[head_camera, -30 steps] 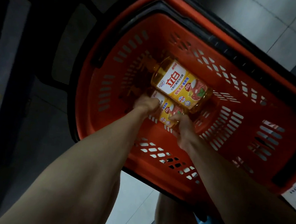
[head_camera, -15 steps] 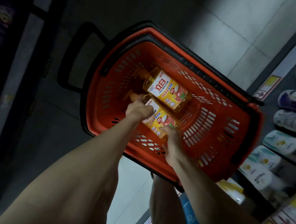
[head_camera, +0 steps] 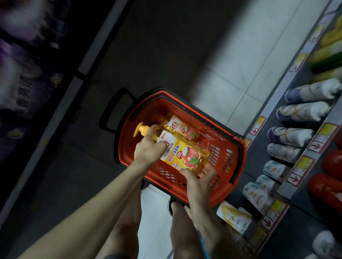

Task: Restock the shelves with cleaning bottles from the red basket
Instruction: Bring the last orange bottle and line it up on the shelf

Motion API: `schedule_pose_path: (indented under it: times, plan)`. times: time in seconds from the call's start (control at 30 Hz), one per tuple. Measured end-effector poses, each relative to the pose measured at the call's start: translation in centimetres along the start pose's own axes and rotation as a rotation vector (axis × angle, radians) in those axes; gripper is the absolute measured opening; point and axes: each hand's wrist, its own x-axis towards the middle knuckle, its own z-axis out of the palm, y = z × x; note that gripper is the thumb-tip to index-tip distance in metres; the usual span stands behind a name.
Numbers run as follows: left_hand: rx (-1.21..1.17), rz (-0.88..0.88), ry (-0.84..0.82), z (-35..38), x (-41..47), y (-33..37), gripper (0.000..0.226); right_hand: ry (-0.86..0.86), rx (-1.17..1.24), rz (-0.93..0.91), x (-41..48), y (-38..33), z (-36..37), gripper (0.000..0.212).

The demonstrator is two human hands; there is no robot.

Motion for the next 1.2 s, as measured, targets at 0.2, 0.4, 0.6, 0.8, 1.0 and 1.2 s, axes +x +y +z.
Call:
schedule_pose_path:
  times: [0.2,0.4,0.6,0.8,1.0,1.2]
  plan:
    - [-0.137,0.143,0.044,-6.5,-11.5,6.7,0.068,-0.088,0.051,-0.168,-8.5,-9.2,-3.0,0.064]
    - [-0.114,0.363,0.168,-13.4,-23.6,13.8,0.064,-0.066,0.185,-0.379,-16.5,-19.3,-4.8,0.052]
    - [-0.035,0.605,0.379,-19.6,-36.7,18.3,0.060,-0.250,0.246,-0.589,-24.4,-27.9,-8.9,0.068]
    - [0.100,0.851,0.535,-23.4,-46.2,20.4,0.060,-0.415,0.081,-0.768,-30.2,-33.6,-12.7,0.088]
    - [-0.180,1.216,0.681,-22.3,-49.8,21.3,0.090,-0.627,0.363,-0.622,-33.1,-37.1,-12.9,0.106]
    - [-0.769,1.112,0.161,-20.3,-51.9,21.7,0.072,-0.869,0.439,-0.546,-36.8,-38.9,-12.8,0.059]
